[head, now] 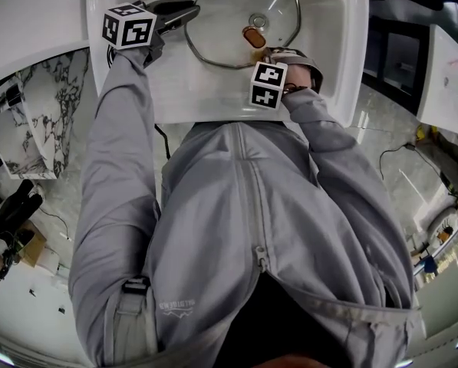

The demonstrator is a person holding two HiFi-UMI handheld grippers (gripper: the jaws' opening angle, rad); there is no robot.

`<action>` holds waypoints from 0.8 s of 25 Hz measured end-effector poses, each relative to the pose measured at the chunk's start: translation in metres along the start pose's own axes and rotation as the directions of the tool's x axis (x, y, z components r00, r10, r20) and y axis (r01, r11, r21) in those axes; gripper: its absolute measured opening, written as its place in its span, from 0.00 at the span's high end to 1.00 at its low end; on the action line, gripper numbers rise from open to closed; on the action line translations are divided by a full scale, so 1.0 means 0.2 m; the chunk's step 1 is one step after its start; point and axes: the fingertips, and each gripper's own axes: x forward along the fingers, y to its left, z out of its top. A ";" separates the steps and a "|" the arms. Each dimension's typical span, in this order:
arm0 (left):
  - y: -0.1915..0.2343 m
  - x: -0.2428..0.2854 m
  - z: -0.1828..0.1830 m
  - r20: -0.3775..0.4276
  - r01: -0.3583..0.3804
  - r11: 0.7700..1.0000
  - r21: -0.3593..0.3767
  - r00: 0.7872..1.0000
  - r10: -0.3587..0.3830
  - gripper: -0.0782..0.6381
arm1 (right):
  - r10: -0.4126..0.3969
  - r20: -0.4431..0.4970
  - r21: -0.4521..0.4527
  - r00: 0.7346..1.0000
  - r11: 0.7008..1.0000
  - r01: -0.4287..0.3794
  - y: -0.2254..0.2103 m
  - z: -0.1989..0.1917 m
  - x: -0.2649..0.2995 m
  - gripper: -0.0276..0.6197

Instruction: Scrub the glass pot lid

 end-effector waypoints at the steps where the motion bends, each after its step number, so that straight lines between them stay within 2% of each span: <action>1: 0.00 0.00 0.00 0.002 -0.014 1.000 0.007 1.000 0.014 0.80 | -0.012 0.005 -0.006 1.000 1.000 0.012 -0.02 -0.02 -0.01 0.91; 4: 0.00 -0.02 0.01 0.021 -0.104 0.993 0.057 0.994 0.103 0.79 | -0.058 0.018 -0.035 0.998 0.998 0.059 -0.08 -0.07 -0.05 0.91; 7: -0.04 -0.07 0.06 0.080 -0.226 0.965 0.136 0.973 0.216 0.70 | -0.111 0.038 -0.062 0.993 0.992 0.113 -0.18 -0.11 -0.12 0.91; 9: -0.10 -0.10 0.09 0.126 -0.312 0.931 0.188 0.948 0.293 0.67 | -0.149 0.060 -0.066 0.987 0.986 0.153 -0.24 -0.13 -0.16 0.91; 11: -0.20 -0.08 0.11 0.154 -0.384 0.882 0.274 0.922 0.355 0.61 | -0.190 0.091 -0.068 0.978 0.978 0.196 -0.32 -0.13 -0.21 0.91; 13: -0.33 0.00 0.10 0.152 -0.415 0.831 0.370 0.910 0.386 0.58 | -0.233 0.124 -0.079 0.965 0.967 0.243 -0.41 -0.12 -0.26 0.91; 14: -0.39 0.05 0.09 0.143 -0.417 0.814 0.404 0.908 0.394 0.57 | -0.256 0.142 -0.089 0.956 0.959 0.270 -0.46 -0.11 -0.28 0.91; 15: -0.44 0.12 0.07 0.132 -0.417 0.806 0.420 0.907 0.401 0.57 | -0.280 0.161 -0.100 0.946 0.949 0.298 -0.52 -0.10 -0.31 0.91; 16: -0.46 0.18 0.05 0.117 -0.416 0.808 0.418 0.906 0.407 0.57 | -0.305 0.181 -0.111 0.935 0.938 0.327 -0.57 -0.08 -0.34 0.91; 20: -0.47 0.38 -0.08 0.028 -0.426 0.835 0.349 0.895 0.445 0.57 | -0.405 0.265 -0.151 0.875 0.879 0.452 -0.79 0.02 -0.48 0.91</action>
